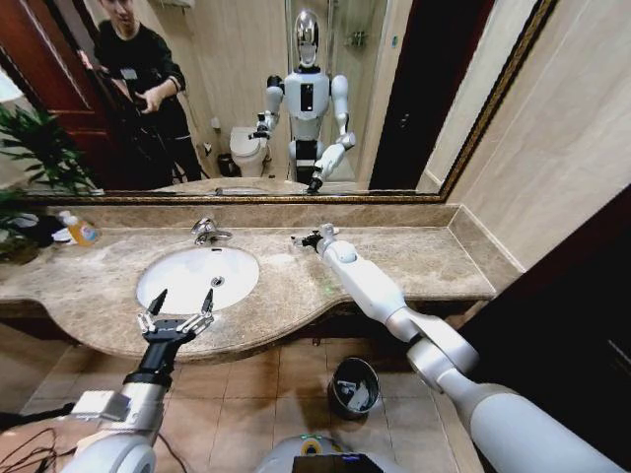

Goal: Pick up the trash from the sink and place it in the trash bin.

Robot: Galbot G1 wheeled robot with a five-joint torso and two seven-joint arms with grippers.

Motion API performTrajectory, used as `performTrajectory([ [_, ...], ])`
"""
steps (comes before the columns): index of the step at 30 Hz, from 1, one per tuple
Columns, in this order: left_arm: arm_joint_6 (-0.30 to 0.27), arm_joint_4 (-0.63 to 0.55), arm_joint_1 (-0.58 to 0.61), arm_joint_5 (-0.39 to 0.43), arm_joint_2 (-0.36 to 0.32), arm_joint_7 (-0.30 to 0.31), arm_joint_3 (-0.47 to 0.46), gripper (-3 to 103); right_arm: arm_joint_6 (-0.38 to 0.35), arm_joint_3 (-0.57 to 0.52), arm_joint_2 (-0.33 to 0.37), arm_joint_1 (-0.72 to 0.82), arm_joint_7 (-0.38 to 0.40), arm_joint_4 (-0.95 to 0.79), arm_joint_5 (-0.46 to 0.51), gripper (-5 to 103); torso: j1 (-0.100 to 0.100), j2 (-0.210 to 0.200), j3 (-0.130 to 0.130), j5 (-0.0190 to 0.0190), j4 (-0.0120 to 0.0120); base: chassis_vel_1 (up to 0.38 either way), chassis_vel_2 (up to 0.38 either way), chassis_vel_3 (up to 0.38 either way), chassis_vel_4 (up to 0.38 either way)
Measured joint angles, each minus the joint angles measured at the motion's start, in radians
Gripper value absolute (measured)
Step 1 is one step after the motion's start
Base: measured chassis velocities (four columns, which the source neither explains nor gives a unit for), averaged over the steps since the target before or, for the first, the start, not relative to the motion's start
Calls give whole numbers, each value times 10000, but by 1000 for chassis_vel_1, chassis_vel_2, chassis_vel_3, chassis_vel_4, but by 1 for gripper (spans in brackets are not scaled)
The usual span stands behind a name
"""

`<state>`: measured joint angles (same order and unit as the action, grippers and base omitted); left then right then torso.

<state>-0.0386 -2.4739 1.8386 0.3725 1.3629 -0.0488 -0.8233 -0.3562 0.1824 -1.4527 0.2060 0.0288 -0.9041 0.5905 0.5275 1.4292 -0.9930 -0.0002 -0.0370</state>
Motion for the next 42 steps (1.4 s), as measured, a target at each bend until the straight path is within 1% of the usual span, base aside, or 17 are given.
performTrajectory([
  [2,0,0,0,0,1,0,0,100,-82,68,82,66,174,-192,-1,100,0,0,0,2,-2,0,0,0,0],
  [5,0,0,0,0,0,0,0,100,-822,208,720,436,1098,-1589,144,100,1,-1,-1,3,1,0,0,0,0],
  [6,0,0,0,0,0,0,0,100,-822,208,720,436,1098,-1589,144,100,1,-1,-1,3,1,0,0,0,0],
  [7,0,0,0,0,0,0,0,100,-1136,225,1147,634,1627,-2406,279,100,0,0,-1,3,1,0,0,0,0],
  [9,0,0,0,0,0,0,0,100,-1250,255,1674,911,2130,-3276,390,100,0,0,-1,2,2,0,0,0,0],
  [10,0,0,0,0,0,0,0,100,-1250,255,1674,911,2130,-3276,390,100,0,0,-1,2,2,0,0,0,0],
  [12,0,0,0,0,0,0,0,100,-1064,185,2308,1245,2268,-4122,478,100,0,0,-1,5,5,0,0,0,0],
  [13,0,0,0,0,0,0,0,100,-1064,185,2308,1245,2268,-4122,478,100,0,0,-1,5,5,0,0,0,0],
  [14,0,0,0,0,0,0,0,100,-904,129,2432,1295,2122,-4216,500,100,-1,0,0,3,6,0,0,0,0],
  [15,0,0,0,0,0,0,0,100,-516,23,2546,1317,1751,-4165,496,100,-1,0,0,4,6,0,0,0,0],
  [18,0,0,0,0,0,0,0,100,17,-78,2435,1201,1367,-3630,616,100,0,0,-1,4,4,0,0,0,0],
  [22,0,0,0,0,0,0,-1,100,224,-171,2176,1018,1186,-3070,861,100,0,0,-1,1,2,0,0,0,0],
  [24,0,0,0,0,0,0,0,100,508,-233,1794,788,1011,-2303,967,100,1,0,-1,1,2,0,0,0,0],
  [25,0,0,0,0,0,0,0,100,508,-233,1794,788,1011,-2303,967,100,1,0,-1,1,2,0,0,0,0],
  [30,-1,0,0,0,0,0,0,100,714,-263,1175,580,703,-1282,758,100,1,-1,-1,0,0,0,0,0,0],
  [35,0,0,0,0,0,0,0,100,587,-198,1098,760,583,-1195,519,100,0,0,-1,0,0,0,0,0,0],
  [42,0,0,0,0,0,0,0,100,314,-189,1504,1223,579,-1644,375,100,-2,1,2,0,-1,0,0,0,0],
])
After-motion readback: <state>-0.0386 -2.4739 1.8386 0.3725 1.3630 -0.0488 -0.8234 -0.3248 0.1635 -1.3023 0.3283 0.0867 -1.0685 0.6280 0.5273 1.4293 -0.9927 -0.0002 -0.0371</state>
